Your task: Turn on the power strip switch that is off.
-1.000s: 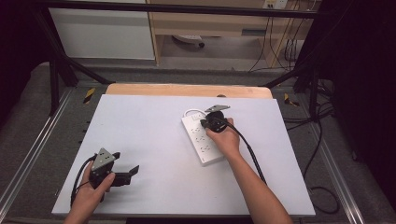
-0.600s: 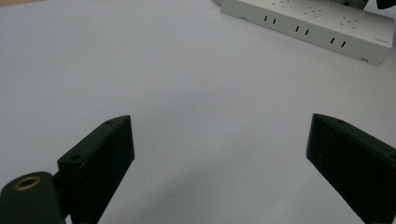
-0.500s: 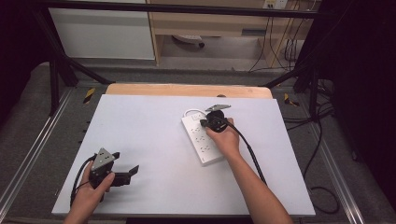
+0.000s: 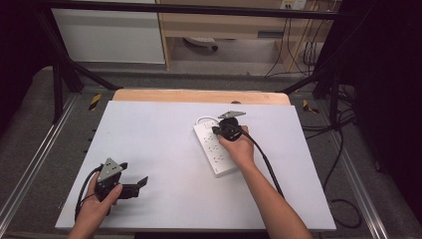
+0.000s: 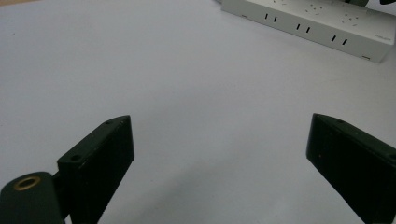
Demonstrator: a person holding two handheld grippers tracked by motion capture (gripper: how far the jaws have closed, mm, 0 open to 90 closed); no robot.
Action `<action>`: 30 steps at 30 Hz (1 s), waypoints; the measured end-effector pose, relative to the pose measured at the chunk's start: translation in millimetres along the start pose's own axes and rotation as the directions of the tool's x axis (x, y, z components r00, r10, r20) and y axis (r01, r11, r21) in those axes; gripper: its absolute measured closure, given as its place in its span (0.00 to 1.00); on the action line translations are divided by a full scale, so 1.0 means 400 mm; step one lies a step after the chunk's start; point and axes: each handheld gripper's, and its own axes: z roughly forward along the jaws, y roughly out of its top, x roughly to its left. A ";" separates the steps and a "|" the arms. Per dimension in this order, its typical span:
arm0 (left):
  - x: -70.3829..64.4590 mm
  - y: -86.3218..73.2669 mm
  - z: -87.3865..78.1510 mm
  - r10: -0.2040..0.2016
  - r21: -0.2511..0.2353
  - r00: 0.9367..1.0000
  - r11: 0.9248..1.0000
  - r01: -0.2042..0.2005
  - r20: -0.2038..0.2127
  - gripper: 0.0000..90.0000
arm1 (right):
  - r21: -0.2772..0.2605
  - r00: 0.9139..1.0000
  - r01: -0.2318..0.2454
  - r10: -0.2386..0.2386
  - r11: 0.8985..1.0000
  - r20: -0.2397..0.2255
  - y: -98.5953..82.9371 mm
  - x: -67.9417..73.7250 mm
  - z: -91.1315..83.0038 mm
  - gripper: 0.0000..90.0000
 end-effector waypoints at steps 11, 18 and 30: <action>-0.001 -0.001 0.001 -0.004 0.001 1.000 1.000 0.004 0.002 0.09 | -0.018 1.000 -0.014 0.014 1.000 -0.001 0.007 -0.002 -0.013 0.97; -0.001 -0.001 0.001 -0.001 0.004 1.000 1.000 0.001 0.003 0.09 | -0.043 1.000 -0.015 0.014 0.999 -0.006 0.014 0.002 -0.024 0.94; -0.002 -0.001 0.001 -0.001 0.005 1.000 1.000 0.001 0.003 0.09 | -0.062 1.000 -0.015 0.015 0.998 0.000 0.021 -0.003 -0.046 0.90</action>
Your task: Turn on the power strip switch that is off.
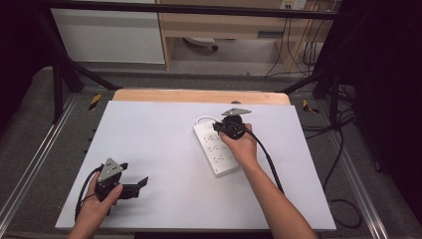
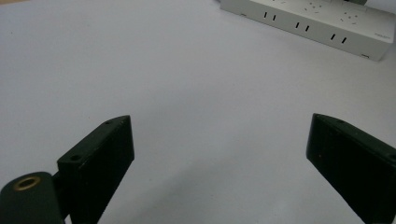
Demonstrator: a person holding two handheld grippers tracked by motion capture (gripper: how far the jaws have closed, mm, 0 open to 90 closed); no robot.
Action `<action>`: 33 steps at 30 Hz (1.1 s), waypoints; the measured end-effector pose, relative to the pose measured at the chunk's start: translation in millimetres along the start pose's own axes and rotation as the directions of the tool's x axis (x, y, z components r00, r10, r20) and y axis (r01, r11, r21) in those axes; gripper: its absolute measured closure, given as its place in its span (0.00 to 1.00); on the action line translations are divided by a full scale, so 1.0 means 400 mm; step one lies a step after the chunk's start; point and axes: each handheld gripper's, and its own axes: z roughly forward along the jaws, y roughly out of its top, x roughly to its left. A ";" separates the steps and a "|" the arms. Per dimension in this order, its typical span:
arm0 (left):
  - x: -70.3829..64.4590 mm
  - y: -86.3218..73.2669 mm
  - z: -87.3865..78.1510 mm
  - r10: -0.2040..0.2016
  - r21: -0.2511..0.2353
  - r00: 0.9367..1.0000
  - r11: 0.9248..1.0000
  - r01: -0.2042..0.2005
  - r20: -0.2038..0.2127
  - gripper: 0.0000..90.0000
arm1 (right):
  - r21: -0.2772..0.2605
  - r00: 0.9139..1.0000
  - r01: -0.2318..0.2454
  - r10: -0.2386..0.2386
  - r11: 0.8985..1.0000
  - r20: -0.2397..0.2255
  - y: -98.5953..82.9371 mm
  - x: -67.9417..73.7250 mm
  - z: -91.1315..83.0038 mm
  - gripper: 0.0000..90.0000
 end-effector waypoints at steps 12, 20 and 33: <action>0.000 0.000 0.000 0.002 0.001 1.000 1.000 -0.002 -0.001 0.09 | -0.021 1.000 0.000 0.000 1.000 -0.006 0.012 0.004 -0.025 0.84; -0.001 0.000 0.000 0.004 0.001 1.000 1.000 -0.004 0.000 0.09 | -0.036 1.000 -0.016 0.016 0.999 -0.005 0.021 -0.001 -0.051 0.78; -0.001 0.000 0.002 0.004 0.004 1.000 1.000 -0.004 0.001 0.09 | -0.103 0.998 -0.035 0.031 0.994 -0.048 0.029 -0.014 -0.087 0.66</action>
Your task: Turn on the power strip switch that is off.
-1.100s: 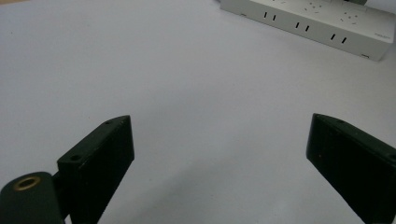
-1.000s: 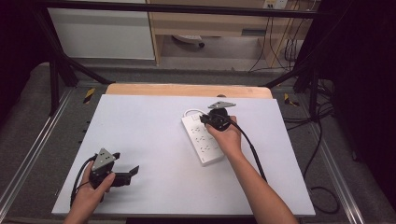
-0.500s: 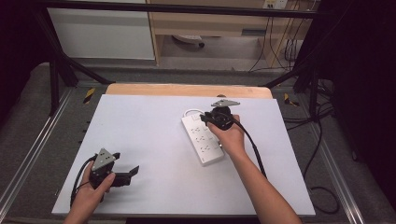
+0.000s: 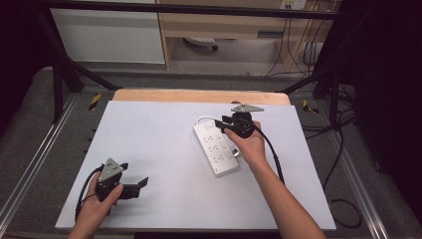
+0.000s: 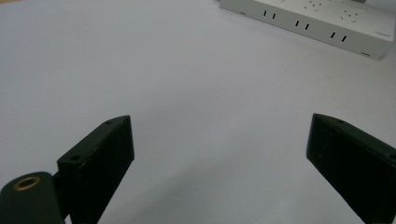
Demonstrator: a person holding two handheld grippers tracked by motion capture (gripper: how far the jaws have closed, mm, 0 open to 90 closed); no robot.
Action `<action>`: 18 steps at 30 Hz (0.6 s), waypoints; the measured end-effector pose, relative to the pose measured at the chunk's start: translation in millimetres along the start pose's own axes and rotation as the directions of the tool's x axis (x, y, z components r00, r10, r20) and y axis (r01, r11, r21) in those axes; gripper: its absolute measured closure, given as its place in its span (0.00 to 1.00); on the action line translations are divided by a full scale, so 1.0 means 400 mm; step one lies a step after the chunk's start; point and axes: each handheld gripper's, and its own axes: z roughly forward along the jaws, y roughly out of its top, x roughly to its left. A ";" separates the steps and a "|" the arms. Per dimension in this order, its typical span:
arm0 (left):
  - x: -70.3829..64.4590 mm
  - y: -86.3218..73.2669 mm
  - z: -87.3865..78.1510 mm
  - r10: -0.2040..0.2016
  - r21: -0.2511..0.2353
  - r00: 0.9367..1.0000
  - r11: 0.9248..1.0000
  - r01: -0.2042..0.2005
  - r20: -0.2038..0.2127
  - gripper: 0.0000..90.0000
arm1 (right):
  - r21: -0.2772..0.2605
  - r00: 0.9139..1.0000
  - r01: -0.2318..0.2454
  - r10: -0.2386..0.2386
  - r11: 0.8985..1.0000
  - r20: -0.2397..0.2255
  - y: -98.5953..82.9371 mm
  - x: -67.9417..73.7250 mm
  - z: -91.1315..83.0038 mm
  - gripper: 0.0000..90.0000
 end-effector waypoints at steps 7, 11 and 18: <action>0.001 0.000 -0.001 0.001 -0.001 1.000 1.000 -0.001 -0.002 0.09 | 0.000 1.000 -0.009 0.009 1.000 0.001 0.007 -0.002 -0.016 0.48; 0.001 0.000 -0.001 0.000 -0.001 1.000 1.000 0.000 -0.003 0.09 | -0.001 1.000 -0.007 0.007 1.000 -0.016 0.010 -0.006 -0.028 0.40; 0.001 0.000 -0.001 0.002 0.001 1.000 1.000 -0.002 -0.004 0.09 | 0.000 1.000 0.000 0.000 1.000 0.007 0.012 -0.018 -0.054 0.26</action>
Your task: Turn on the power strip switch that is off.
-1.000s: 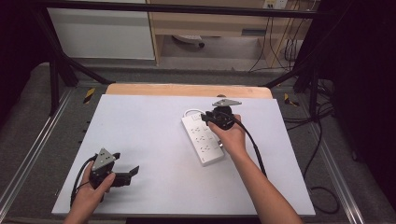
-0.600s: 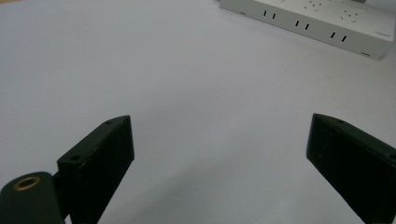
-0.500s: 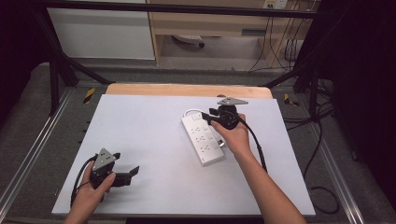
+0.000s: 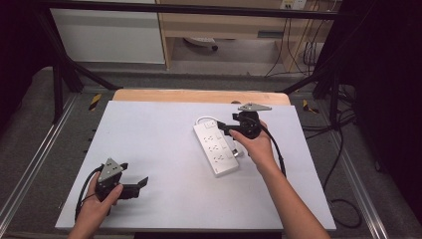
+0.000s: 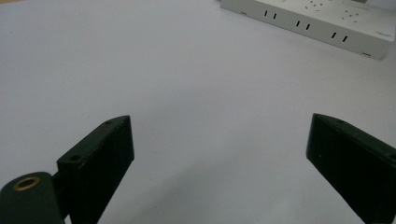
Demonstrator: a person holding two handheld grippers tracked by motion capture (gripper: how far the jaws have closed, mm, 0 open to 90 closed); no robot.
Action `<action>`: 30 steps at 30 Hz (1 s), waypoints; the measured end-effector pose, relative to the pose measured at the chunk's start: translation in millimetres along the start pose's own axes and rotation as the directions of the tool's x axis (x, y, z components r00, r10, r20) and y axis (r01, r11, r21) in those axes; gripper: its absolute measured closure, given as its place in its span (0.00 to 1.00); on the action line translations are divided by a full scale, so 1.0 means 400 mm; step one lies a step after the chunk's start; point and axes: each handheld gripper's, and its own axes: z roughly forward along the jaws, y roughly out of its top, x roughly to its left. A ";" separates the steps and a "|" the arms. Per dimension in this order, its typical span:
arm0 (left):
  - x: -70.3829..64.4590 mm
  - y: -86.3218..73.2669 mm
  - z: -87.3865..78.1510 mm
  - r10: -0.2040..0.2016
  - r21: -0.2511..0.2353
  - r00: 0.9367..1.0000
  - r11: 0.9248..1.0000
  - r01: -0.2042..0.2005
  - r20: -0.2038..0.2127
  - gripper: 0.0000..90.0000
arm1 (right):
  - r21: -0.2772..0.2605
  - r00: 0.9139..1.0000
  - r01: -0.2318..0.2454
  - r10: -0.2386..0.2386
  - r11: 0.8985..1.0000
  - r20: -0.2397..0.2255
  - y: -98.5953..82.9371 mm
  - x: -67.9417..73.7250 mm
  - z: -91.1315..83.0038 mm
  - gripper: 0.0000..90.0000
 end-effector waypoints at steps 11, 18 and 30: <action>0.001 -0.001 0.000 -0.007 -0.001 1.000 1.000 0.007 -0.003 0.09 | -0.011 0.998 -0.004 0.004 1.000 0.056 -0.003 -0.023 -0.064 0.07; 0.002 -0.001 0.000 -0.009 0.001 1.000 1.000 0.009 -0.005 0.09 | -0.037 0.998 -0.001 0.003 0.999 0.058 -0.020 -0.026 -0.104 0.06; 0.005 -0.002 0.001 -0.019 -0.002 1.000 1.000 0.019 -0.004 0.08 | -0.089 0.996 0.026 -0.019 0.996 0.085 -0.057 -0.039 -0.192 0.05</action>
